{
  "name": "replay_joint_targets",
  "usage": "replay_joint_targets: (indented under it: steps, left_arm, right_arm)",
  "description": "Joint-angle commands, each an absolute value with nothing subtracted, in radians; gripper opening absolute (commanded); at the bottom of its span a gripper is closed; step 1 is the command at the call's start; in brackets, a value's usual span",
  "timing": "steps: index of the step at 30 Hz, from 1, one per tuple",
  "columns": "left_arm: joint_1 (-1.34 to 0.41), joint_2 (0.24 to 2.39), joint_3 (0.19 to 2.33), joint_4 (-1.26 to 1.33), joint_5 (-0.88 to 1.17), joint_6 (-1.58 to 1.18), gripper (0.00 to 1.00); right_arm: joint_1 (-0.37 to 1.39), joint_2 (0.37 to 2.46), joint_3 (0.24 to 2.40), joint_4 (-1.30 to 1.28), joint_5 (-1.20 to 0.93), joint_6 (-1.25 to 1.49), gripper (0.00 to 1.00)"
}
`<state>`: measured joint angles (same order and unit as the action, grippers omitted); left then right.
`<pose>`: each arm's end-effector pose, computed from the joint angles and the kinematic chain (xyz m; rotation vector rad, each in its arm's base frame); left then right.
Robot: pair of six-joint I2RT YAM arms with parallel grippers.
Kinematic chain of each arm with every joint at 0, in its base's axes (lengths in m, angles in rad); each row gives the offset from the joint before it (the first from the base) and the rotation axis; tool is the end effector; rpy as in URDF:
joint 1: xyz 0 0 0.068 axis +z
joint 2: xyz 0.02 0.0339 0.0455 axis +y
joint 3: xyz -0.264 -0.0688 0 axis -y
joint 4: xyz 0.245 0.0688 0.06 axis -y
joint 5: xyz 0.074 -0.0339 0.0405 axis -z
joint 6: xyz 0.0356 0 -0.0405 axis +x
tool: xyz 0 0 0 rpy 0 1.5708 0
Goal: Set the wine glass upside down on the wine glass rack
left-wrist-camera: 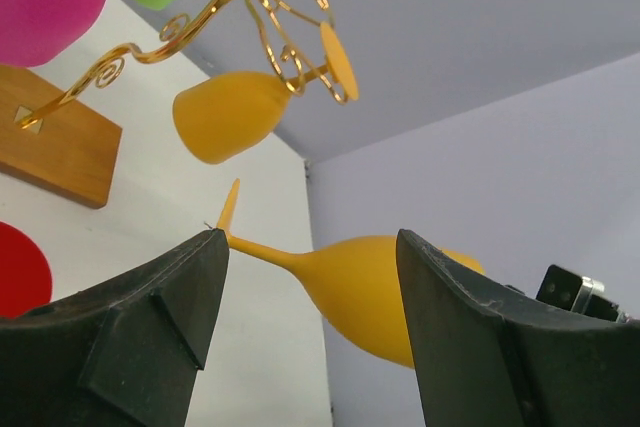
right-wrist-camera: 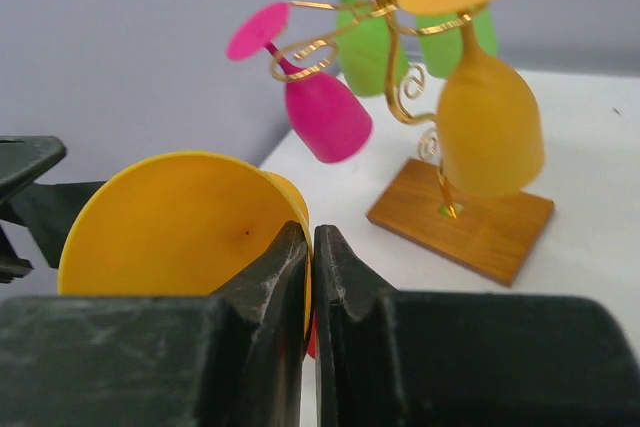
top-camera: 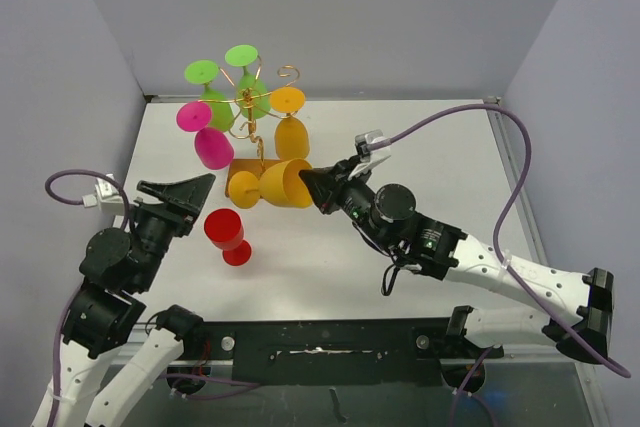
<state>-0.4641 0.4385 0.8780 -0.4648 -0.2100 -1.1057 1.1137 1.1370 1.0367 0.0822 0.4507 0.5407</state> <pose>0.0802 -0.0318 0.3814 -0.6975 1.5487 -1.0383 0.1308 0.2308 0.3863 -0.1083 1.6630 0.9229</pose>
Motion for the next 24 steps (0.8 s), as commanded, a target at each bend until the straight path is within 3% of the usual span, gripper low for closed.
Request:
replay_joint_targets:
  steps: [1,13,19,24]
  left_arm:
    - [-0.469,0.416,0.935,-0.383,-0.283,-1.236,0.65]
    - [-0.472,0.43,0.944,-0.322,-0.228,-1.376,0.64]
    - [-0.474,0.47,0.941,-0.308,-0.237,-1.389,0.49]
    - [-0.474,0.49,0.944,-0.297,-0.275,-1.373,0.43]
  right_arm:
    - [1.124,1.14,1.089,0.362,0.297,0.428,0.0]
    - [1.138,1.275,1.144,0.626,0.266,0.333,0.0]
    - [1.138,1.321,1.146,0.704,0.263,0.307,0.0]
    - [1.138,1.331,1.131,0.758,0.262,0.298,0.0]
